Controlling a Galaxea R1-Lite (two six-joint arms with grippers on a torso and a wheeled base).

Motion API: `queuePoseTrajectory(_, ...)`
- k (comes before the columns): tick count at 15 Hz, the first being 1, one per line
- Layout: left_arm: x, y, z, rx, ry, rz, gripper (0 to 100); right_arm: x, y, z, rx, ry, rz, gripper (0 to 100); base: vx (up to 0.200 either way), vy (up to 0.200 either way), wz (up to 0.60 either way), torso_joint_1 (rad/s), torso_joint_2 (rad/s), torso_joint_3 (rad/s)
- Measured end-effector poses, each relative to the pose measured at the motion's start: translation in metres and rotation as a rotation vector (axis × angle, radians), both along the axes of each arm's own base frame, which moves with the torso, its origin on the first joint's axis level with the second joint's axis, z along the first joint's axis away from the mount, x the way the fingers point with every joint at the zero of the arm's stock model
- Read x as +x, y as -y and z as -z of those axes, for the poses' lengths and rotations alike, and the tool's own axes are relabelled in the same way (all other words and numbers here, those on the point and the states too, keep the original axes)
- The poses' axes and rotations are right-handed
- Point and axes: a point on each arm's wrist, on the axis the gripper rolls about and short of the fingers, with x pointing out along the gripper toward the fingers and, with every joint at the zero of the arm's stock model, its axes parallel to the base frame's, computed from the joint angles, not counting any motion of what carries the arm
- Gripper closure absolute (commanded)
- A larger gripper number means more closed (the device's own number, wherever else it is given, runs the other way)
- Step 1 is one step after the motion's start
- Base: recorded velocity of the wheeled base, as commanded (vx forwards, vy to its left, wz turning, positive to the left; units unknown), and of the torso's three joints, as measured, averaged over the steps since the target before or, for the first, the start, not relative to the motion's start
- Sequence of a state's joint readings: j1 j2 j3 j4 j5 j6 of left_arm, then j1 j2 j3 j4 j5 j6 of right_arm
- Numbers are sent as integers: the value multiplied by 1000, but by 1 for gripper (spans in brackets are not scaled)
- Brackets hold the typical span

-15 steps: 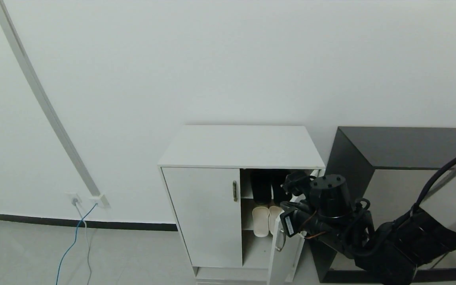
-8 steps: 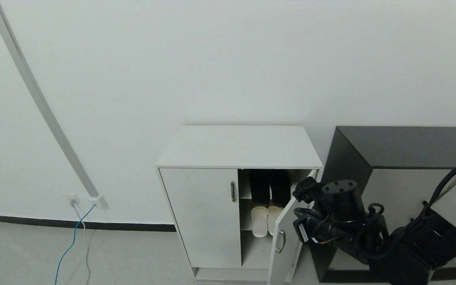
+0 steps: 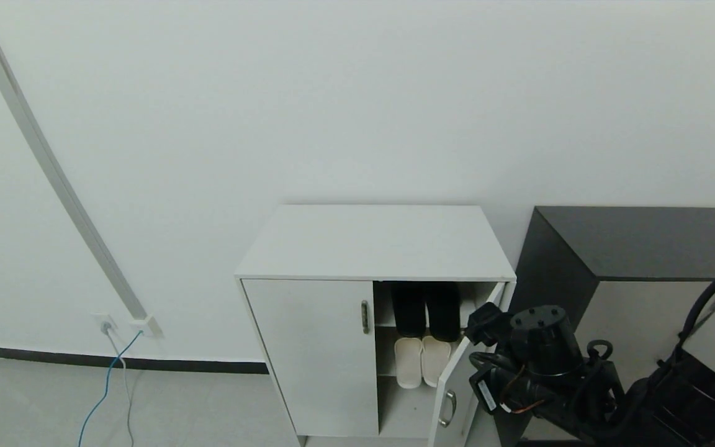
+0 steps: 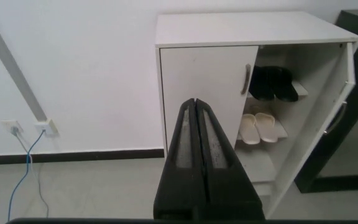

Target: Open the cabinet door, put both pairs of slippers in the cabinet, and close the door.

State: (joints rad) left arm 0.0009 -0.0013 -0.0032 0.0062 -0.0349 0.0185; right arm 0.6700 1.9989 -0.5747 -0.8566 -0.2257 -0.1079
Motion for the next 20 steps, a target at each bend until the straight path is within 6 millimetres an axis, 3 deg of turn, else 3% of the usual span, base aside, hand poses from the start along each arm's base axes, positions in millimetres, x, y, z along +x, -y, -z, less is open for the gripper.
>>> queuePoseTrajectory(4,0,0,0,0,0,1,100,3,-4,5,10,11,-5,100,0,0,0,0,0,0)
queuePoseTrajectory(9,0,0,0,1,0,0,100,24,-17,21,68,74,7,100,0,0,0,0,0,0)
queuePoseTrajectory(20,0,0,0,1,0,0,100,96,-35,38,172,181,73,100,0,0,0,0,0,0)
